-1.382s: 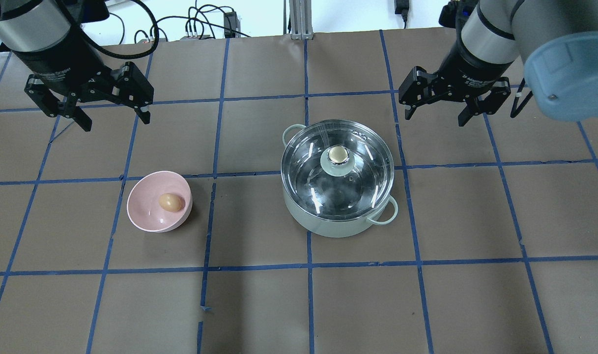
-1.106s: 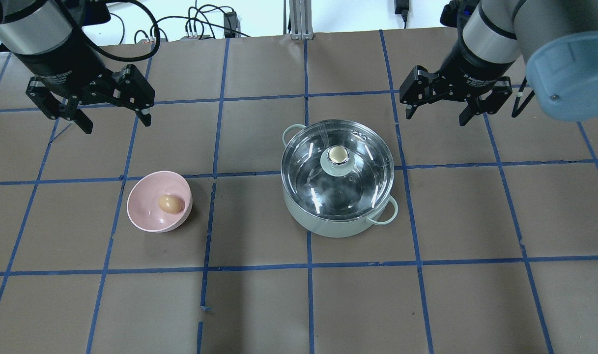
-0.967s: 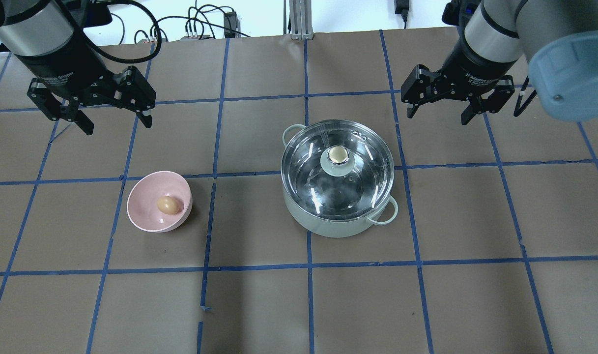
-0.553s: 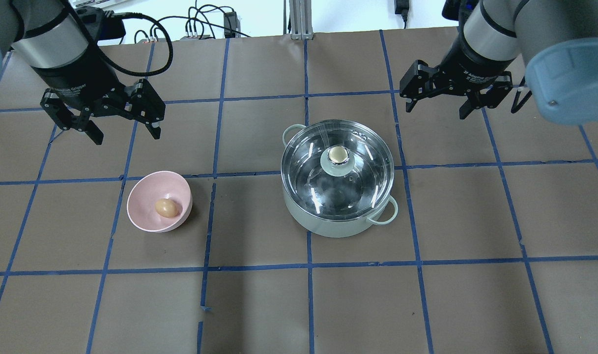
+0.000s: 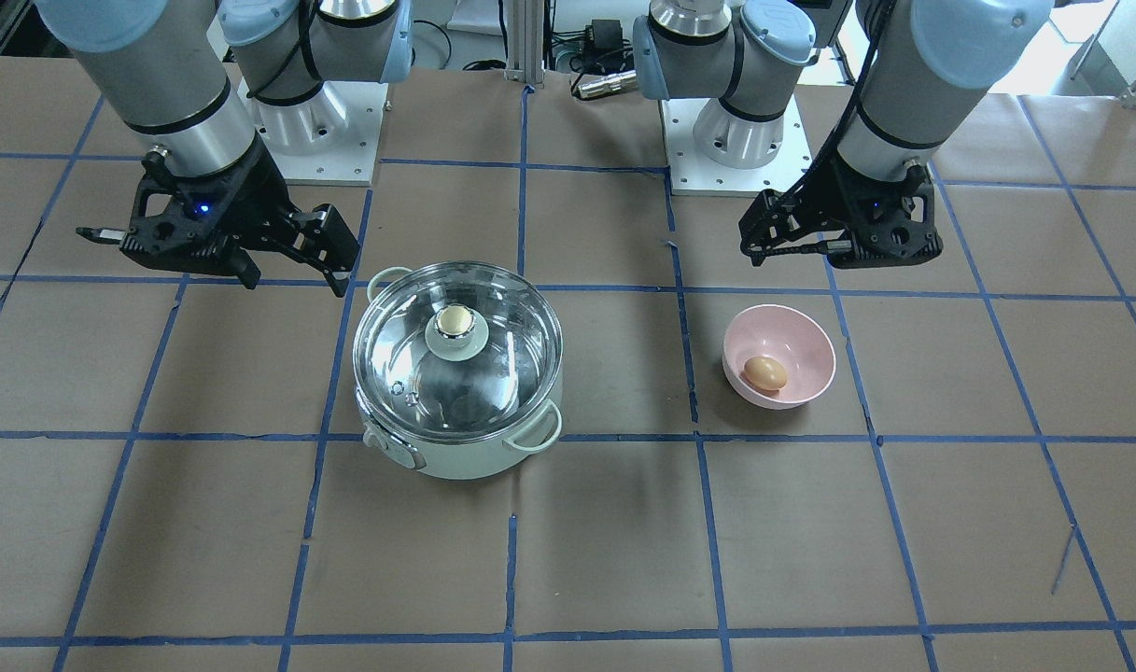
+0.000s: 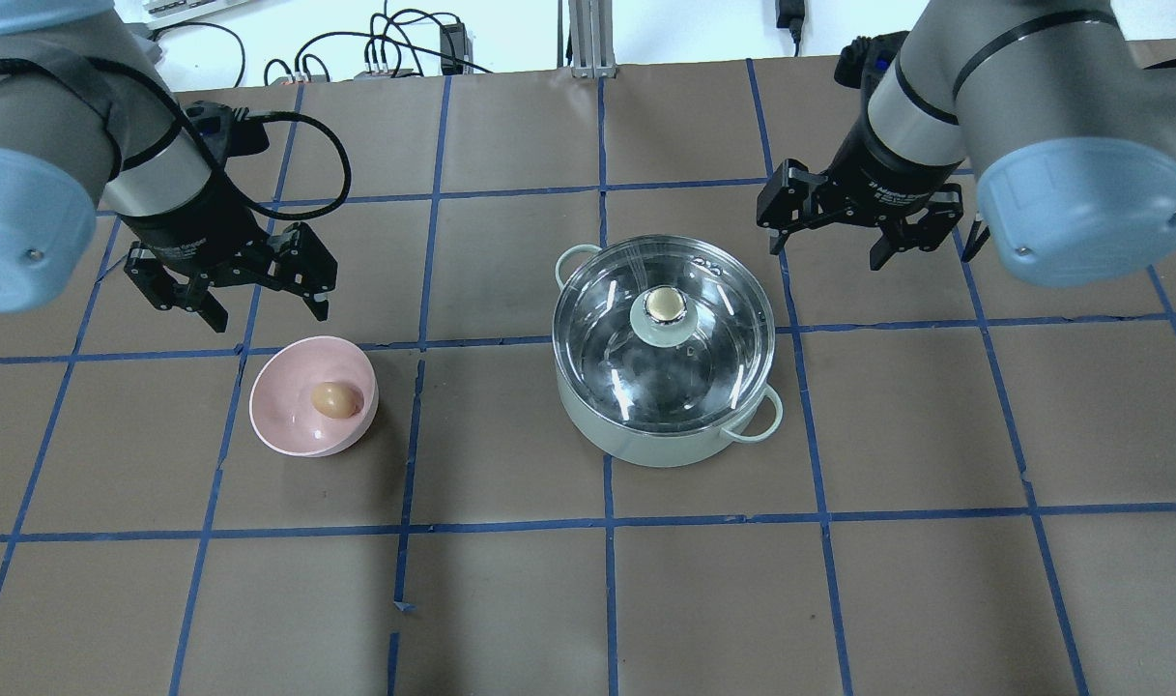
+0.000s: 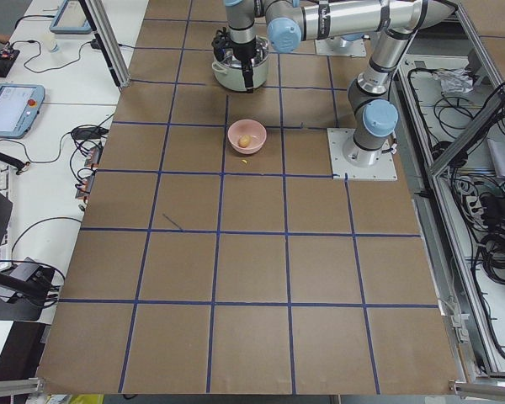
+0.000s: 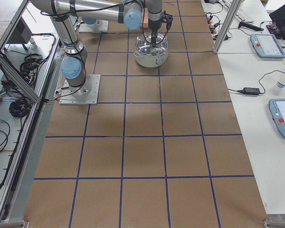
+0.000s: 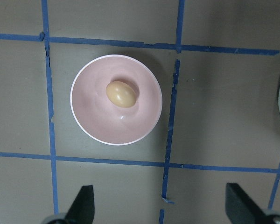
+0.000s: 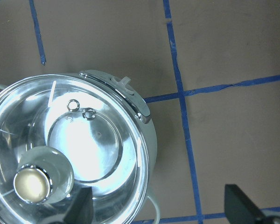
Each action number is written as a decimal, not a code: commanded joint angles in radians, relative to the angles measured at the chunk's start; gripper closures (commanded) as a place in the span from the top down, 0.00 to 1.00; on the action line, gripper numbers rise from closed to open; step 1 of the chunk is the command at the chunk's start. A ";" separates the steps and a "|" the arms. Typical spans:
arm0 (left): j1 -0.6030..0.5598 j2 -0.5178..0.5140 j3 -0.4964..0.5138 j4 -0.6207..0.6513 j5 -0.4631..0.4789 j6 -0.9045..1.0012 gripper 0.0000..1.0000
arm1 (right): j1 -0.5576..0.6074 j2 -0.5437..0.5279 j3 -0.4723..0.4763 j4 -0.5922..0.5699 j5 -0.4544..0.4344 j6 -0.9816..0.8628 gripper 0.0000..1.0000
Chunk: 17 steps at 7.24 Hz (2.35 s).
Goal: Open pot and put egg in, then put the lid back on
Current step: 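Move the left gripper over the pink bowl while the right moves over the lid, then lower the right gripper onto the lid knob while the left gripper descends toward the egg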
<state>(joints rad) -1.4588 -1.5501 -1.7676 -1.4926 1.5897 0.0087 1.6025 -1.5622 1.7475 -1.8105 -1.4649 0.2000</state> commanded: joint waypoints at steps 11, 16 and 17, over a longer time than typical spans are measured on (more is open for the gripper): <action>0.094 -0.114 -0.315 0.515 -0.007 -0.330 1.00 | 0.249 0.159 0.044 -0.253 -0.015 0.234 0.75; 0.095 -0.113 -0.325 0.523 -0.001 -0.458 1.00 | 0.251 0.148 0.020 -0.236 -0.056 0.243 0.32; 0.095 -0.114 -0.325 0.535 -0.002 -0.492 1.00 | 0.249 0.148 -0.012 -0.195 -0.074 0.240 0.31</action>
<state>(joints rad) -1.3644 -1.6634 -2.0915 -0.9676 1.5880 -0.4449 1.8534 -1.4125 1.7664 -2.0374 -1.5124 0.4460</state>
